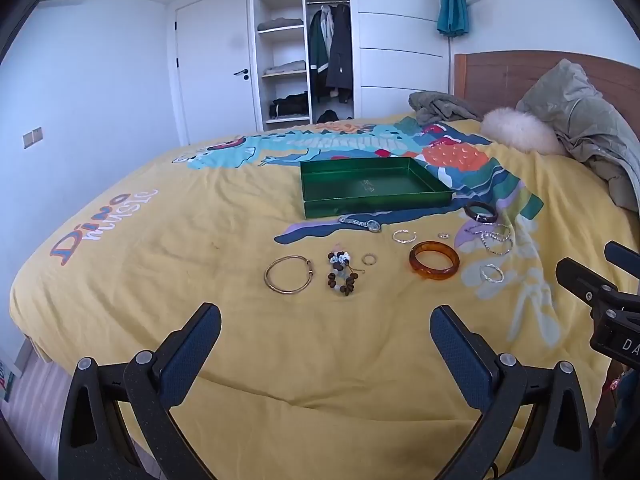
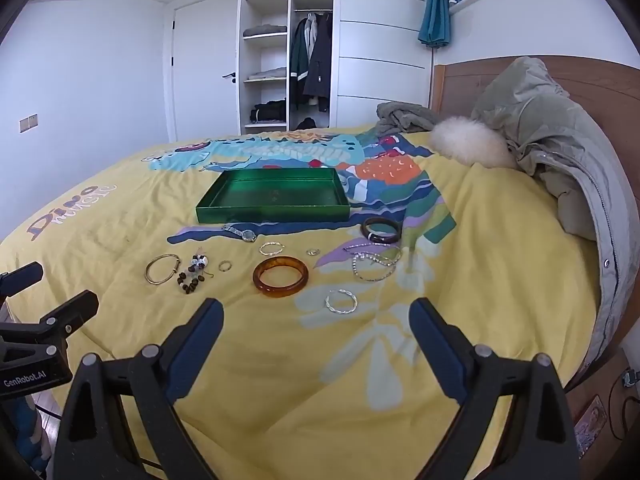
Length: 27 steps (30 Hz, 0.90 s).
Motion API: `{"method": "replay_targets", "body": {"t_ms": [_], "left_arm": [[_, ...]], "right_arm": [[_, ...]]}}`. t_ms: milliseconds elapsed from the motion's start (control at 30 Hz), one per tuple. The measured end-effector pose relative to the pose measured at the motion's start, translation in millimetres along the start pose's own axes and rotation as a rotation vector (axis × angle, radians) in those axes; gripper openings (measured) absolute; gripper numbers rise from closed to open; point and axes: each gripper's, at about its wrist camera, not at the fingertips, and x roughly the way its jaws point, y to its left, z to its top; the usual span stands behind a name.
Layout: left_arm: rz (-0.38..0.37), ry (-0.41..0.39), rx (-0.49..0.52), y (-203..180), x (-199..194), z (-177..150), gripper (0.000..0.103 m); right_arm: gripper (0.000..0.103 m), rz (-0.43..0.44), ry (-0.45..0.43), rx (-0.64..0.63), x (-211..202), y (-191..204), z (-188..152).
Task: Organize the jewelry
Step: 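Move both tools toward the jewelry laid out on the duvet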
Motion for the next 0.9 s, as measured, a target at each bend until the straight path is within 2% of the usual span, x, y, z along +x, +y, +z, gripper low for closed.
{"method": "replay_targets", "body": {"t_ms": [900], "left_arm": [[-0.002,0.008,-0.006,0.0,5.1,-1.9,0.103]], "right_arm": [[0.094,0.014,0.004,0.02,6.3,-5.7,-3.4]]}}
